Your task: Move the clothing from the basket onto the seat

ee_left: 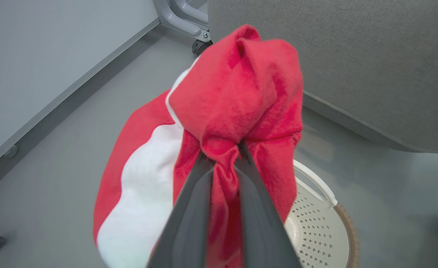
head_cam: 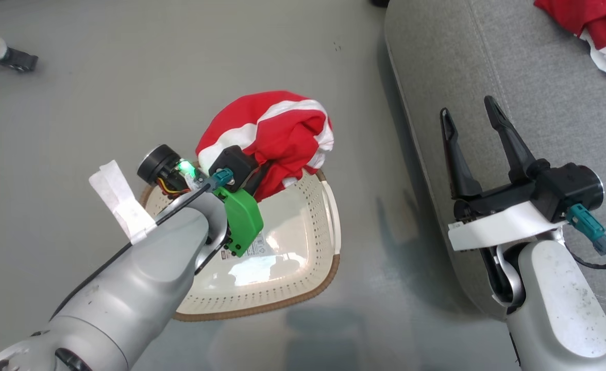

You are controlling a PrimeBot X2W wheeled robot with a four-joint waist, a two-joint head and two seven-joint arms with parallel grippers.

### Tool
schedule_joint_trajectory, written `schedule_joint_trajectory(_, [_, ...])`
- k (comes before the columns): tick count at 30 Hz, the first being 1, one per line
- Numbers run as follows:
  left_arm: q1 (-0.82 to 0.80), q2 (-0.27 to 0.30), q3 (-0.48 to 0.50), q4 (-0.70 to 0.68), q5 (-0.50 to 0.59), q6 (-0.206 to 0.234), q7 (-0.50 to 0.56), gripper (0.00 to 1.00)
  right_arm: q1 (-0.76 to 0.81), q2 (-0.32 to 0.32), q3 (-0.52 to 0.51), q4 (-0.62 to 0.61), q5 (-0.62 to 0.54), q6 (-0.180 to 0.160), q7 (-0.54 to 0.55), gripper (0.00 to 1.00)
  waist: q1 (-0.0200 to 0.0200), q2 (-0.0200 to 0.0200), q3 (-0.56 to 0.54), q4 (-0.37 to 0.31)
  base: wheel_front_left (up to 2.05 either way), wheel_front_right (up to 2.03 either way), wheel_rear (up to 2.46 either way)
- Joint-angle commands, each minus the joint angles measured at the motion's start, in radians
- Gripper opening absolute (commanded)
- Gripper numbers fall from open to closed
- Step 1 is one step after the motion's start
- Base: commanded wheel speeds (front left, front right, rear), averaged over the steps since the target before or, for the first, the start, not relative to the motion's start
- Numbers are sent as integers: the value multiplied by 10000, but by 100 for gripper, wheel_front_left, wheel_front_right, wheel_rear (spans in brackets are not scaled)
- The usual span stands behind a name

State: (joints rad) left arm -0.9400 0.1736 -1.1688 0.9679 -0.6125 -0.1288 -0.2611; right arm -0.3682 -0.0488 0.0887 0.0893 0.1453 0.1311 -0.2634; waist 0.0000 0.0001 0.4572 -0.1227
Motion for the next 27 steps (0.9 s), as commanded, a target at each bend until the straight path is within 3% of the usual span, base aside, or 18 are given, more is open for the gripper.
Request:
schedule_joint_trajectory(1, [326,83,255,-321,23,48,-50,0,234,-31,-46,69,-46,-7,-19,100,0,-1,-902,489,0,0,0])
schedule_joint_trajectory(12, [1559,178,2587,-3159,842,307,-49,0,979,-31,-82,302,88,-7,-19,100,0,-1,-2082,671,0,0,0])
schedule_joint_trajectory(27, [2791,-331,4574,-5630,1801,153,-49,0,1584,-29,-272,392,191,-7,-19,100,0,-1,-2870,894,0,0,0])
